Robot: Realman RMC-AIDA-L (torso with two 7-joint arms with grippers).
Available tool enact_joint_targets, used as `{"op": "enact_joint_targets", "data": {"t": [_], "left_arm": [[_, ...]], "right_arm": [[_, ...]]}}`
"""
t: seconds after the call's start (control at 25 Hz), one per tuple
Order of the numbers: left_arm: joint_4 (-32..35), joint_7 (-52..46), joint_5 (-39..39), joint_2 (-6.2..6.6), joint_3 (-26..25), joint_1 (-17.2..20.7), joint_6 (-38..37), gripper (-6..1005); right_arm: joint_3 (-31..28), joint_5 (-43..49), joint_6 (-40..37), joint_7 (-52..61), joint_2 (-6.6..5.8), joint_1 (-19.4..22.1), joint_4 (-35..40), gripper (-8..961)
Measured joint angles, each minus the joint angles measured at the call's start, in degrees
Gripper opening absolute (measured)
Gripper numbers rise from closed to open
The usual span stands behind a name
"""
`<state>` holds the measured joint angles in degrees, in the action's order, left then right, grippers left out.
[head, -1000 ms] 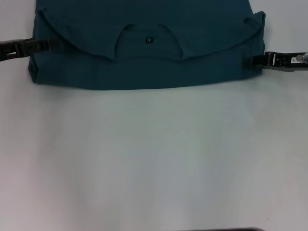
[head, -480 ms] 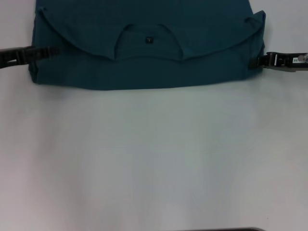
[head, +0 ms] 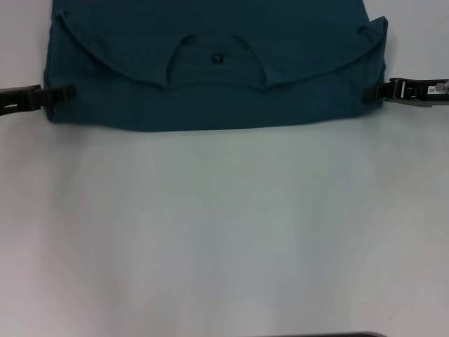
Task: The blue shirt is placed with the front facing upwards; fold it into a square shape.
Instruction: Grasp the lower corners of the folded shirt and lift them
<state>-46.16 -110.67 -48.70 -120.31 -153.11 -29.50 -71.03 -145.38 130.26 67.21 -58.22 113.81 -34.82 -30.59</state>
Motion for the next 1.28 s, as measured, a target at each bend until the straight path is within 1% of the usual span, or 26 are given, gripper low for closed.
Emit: {"op": "enact_joint_targets", "data": {"t": [0.2, 0.48, 0.88, 0.96, 1.12, 1.2, 1.28], "left_arm": [[1.4, 2.3, 0.0, -0.03, 0.2, 0.1, 0.4, 853], [2.0, 4.3, 0.0, -0.38, 2.8, 0.8, 1.0, 842], [2.0, 5.7, 0.0, -0.61, 3.1, 1.0, 1.7, 827], [2.0, 5.7, 0.0, -0.68, 4.0, 1.0, 2.4, 823], [2.7, 5.8, 0.0, -0.71, 7.8, 1.0, 4.8, 817], [3.1, 5.8, 0.0, -0.71, 8.5, 0.8, 5.1, 814], [3.2, 5.8, 0.0, -0.70, 8.8, 0.7, 5.1, 727]], "right_arm": [[0.0, 0.0, 0.1, 0.0, 0.00, 0.0, 0.0, 38], [0.0, 0.0, 0.2, 0.2, -0.04, 0.0, 0.0, 38], [0.0, 0.0, 0.2, 0.2, 0.01, 0.0, 0.0, 38], [0.0, 0.0, 0.2, 0.2, 0.06, -0.1, 0.0, 38], [0.0, 0.0, 0.2, 0.2, 0.12, -0.2, 0.0, 37], [-0.1, 0.0, 0.2, 0.2, 0.17, -0.3, 0.0, 37], [0.0, 0.0, 0.2, 0.2, 0.18, -0.5, 0.0, 37]]}}
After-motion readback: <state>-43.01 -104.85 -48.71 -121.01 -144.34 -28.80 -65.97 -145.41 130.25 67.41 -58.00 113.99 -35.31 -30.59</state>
